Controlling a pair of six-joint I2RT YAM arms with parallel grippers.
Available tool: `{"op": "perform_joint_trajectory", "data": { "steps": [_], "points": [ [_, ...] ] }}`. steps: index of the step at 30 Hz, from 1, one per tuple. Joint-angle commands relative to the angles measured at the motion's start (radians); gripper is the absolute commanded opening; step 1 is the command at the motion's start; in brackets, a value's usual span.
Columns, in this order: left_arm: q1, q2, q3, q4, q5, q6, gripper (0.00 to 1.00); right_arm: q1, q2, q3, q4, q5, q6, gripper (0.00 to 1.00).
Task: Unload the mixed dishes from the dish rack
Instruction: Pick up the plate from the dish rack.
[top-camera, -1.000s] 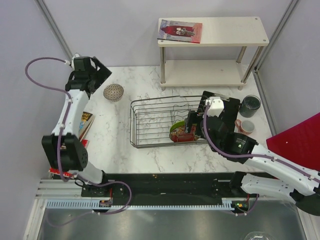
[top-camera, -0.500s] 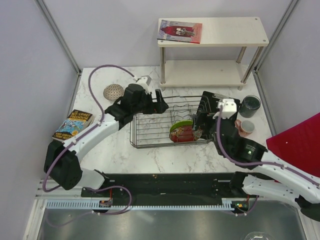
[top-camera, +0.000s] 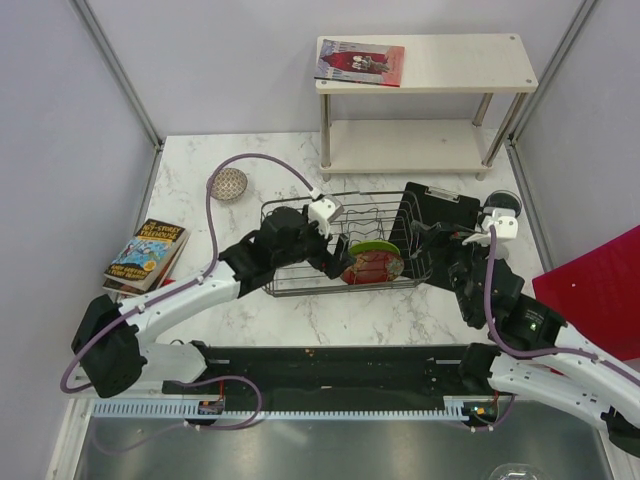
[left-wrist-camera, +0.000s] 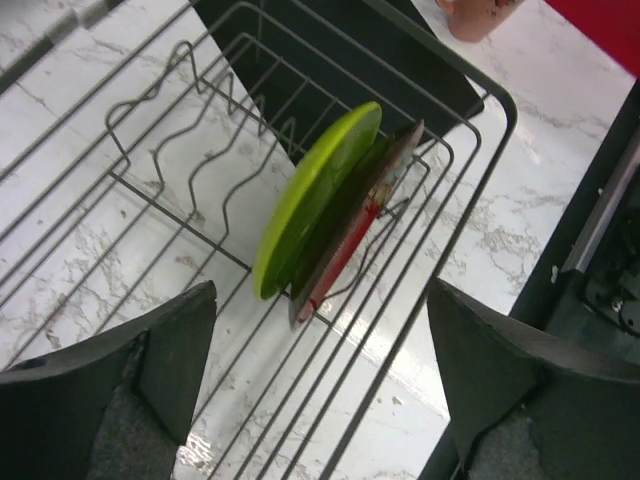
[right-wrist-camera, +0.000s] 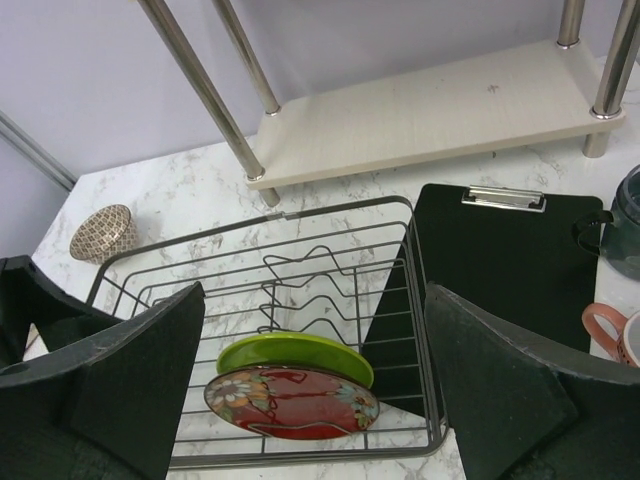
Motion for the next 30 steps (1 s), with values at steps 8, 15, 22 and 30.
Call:
{"op": "perform_joint_trajectory", "data": {
  "steps": [8, 15, 22, 30],
  "points": [
    [-0.063, -0.026, -0.142, 0.146, -0.136, 0.263, 0.49, 0.003, 0.003, -0.033, -0.001, 0.026, 0.013, 0.97],
    [-0.084, 0.046, -0.131, 0.184, -0.147, 0.322, 0.49, 0.002, -0.001, -0.047, -0.006, 0.019, 0.028, 0.97],
    [-0.084, 0.157, -0.056, 0.192, -0.135, 0.31, 0.45, 0.002, 0.008, -0.029, -0.012, 0.006, 0.01, 0.97],
    [-0.089, 0.206, -0.047, 0.201, -0.081, 0.259, 0.34, 0.002, 0.02, -0.024, -0.021, 0.014, 0.003, 0.97]
  ]
}}
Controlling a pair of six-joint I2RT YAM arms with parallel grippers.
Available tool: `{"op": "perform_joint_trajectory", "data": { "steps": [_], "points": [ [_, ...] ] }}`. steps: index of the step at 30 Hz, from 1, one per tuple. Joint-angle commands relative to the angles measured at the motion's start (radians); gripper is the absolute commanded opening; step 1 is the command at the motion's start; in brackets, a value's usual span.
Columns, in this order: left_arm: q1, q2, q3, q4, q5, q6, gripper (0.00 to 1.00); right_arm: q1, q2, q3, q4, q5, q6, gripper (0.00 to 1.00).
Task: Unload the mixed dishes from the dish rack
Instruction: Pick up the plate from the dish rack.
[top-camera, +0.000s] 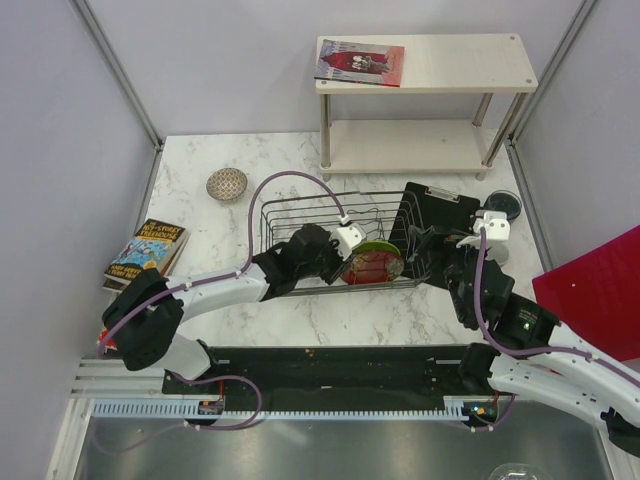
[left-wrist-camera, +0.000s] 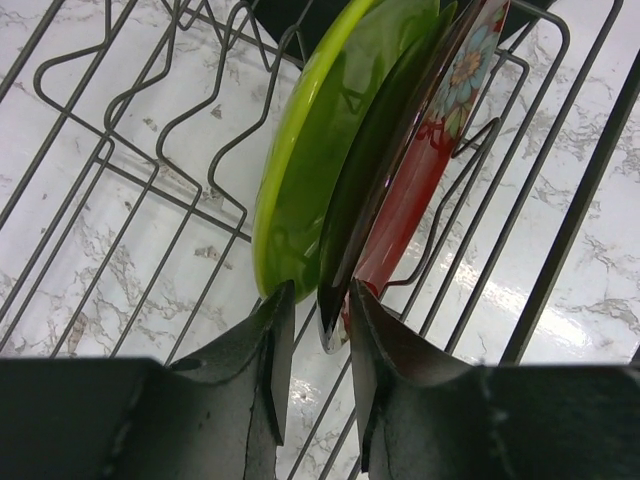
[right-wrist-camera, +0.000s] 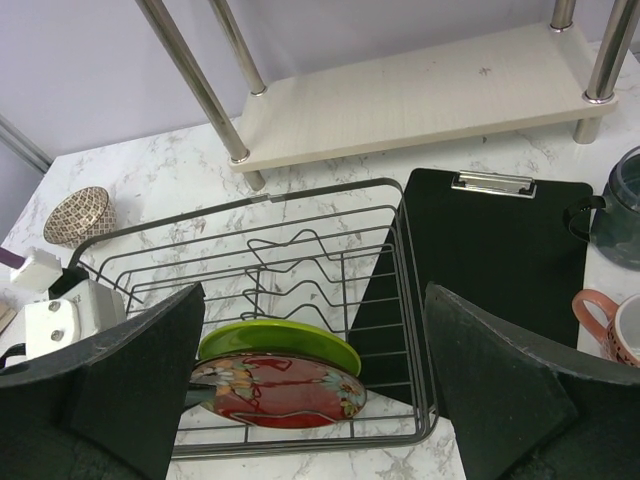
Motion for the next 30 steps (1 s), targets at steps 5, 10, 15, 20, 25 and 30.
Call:
{"op": "perform_joint_trajectory", "data": {
  "steps": [5, 10, 15, 20, 25, 30],
  "points": [
    [-0.007, 0.017, 0.036, 0.046, 0.018, -0.019, 0.24, 0.003, 0.044, 0.02, 0.0, 0.011, 0.001, 0.97],
    [-0.01, -0.002, 0.036, 0.033, -0.019, -0.038, 0.02, 0.002, 0.056, 0.01, 0.001, 0.009, 0.013, 0.97],
    [-0.01, -0.037, 0.055, 0.02, -0.025, -0.056, 0.02, 0.002, 0.058, 0.008, 0.003, 0.017, 0.012, 0.97],
    [-0.013, -0.081, 0.079, -0.012, -0.032, -0.064, 0.02, 0.002, 0.047, 0.006, 0.003, 0.029, 0.007, 0.97],
    [-0.039, -0.118, 0.069, -0.001, -0.103, -0.033, 0.02, 0.003, 0.035, -0.012, 0.003, 0.037, 0.018, 0.98],
    [-0.131, -0.15, -0.02, 0.131, -0.264, 0.088, 0.02, 0.002, 0.036, -0.024, 0.003, 0.038, 0.036, 0.97]
  ]
}}
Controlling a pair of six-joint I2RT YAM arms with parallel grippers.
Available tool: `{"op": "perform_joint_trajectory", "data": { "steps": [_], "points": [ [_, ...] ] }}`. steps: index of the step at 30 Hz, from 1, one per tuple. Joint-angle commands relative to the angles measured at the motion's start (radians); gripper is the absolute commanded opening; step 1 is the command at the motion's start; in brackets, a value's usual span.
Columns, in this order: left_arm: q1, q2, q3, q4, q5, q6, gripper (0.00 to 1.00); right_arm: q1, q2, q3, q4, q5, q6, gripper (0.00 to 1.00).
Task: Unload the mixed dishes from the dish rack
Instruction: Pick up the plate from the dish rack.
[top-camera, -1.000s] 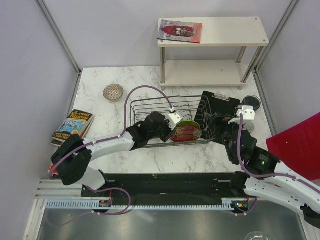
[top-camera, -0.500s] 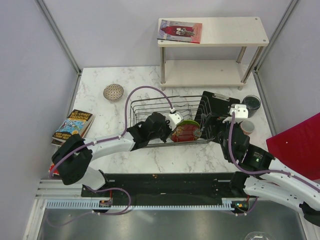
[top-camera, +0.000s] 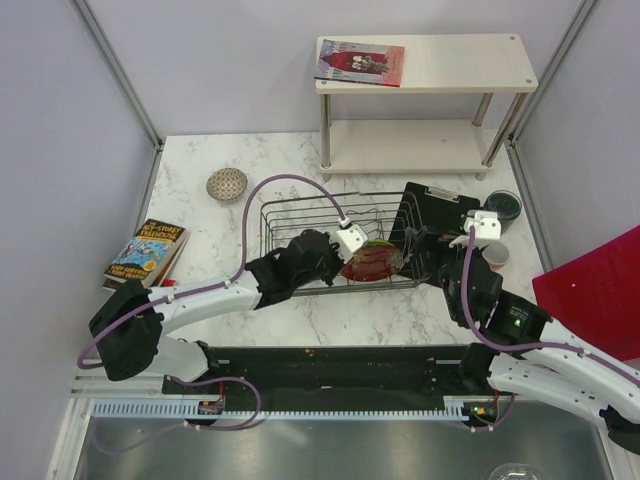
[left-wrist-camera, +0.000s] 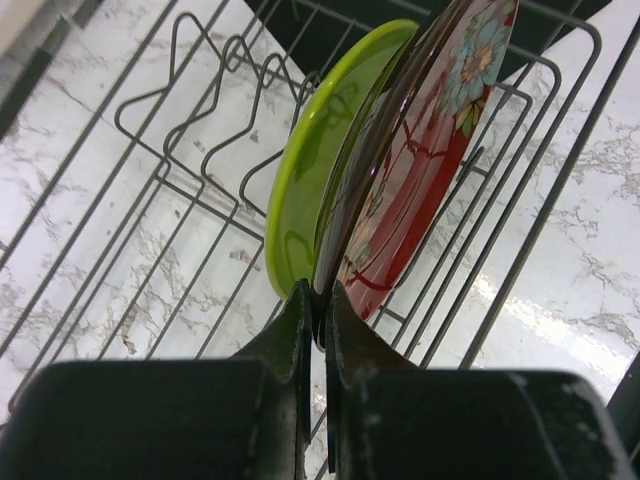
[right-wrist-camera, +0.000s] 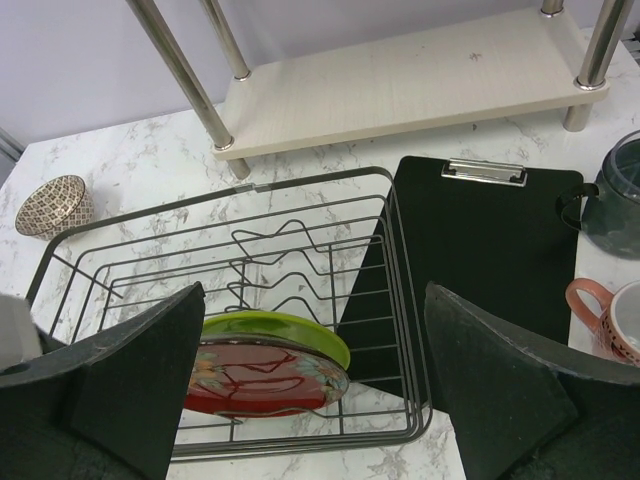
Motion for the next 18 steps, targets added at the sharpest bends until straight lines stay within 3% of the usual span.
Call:
{"op": "perform_joint_trajectory", "data": {
  "steps": [1, 6, 11, 18],
  "points": [
    [-0.08, -0.072, -0.044, 0.2, -0.16, 0.102, 0.02, 0.003, -0.005, -0.014, 0.004, 0.022, 0.023, 0.97],
    [-0.144, -0.113, -0.082, 0.293, -0.29, 0.208, 0.02, 0.003, -0.016, -0.022, 0.006, 0.027, 0.028, 0.97],
    [-0.18, -0.147, -0.124, 0.343, -0.335, 0.283, 0.02, 0.003, -0.02, -0.029, 0.004, 0.027, 0.037, 0.97],
    [-0.191, -0.222, -0.145, 0.359, -0.403, 0.301, 0.02, 0.002, -0.026, -0.028, 0.004, 0.022, 0.048, 0.97]
  ]
}}
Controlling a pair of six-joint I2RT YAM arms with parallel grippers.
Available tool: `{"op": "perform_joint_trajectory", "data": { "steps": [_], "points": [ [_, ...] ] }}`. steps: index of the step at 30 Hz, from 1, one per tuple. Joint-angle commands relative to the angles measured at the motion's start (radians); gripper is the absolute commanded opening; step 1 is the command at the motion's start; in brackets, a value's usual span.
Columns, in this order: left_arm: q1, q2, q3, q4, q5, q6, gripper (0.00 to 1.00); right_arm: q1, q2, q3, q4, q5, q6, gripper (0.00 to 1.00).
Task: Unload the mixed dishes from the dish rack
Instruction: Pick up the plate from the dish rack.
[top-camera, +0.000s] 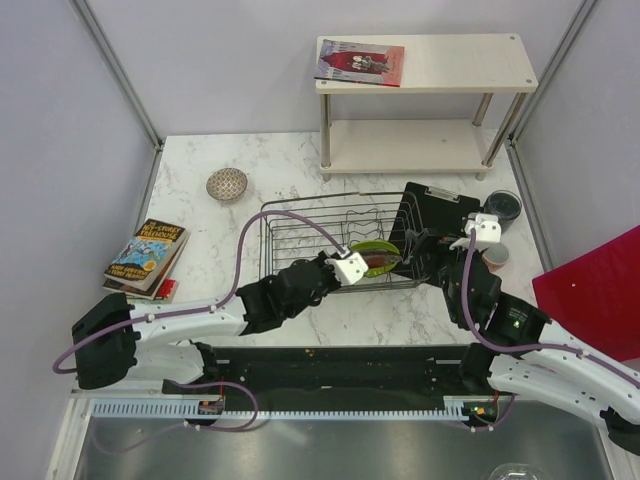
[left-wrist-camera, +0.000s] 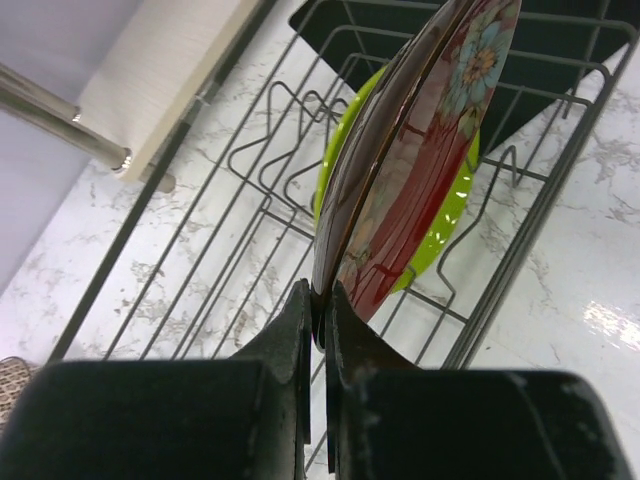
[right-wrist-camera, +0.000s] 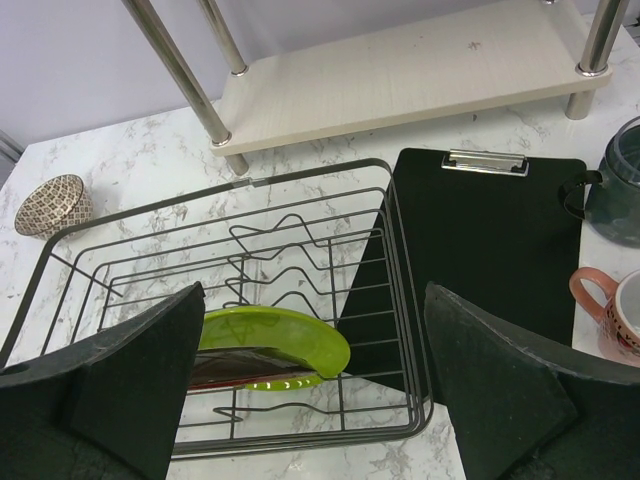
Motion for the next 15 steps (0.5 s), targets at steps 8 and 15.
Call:
{"op": "perform_joint_trajectory", "data": {
  "steps": [8, 15],
  "points": [
    [-0.002, -0.166, 0.161, 0.005, -0.241, -0.073, 0.02, 0.003, -0.013, 0.024, 0.005, 0.014, 0.019, 0.97],
    [0.2, -0.195, 0.347, -0.371, -0.137, -0.489, 0.02, 0.001, -0.025, 0.023, -0.003, 0.008, 0.039, 0.97]
  ]
}}
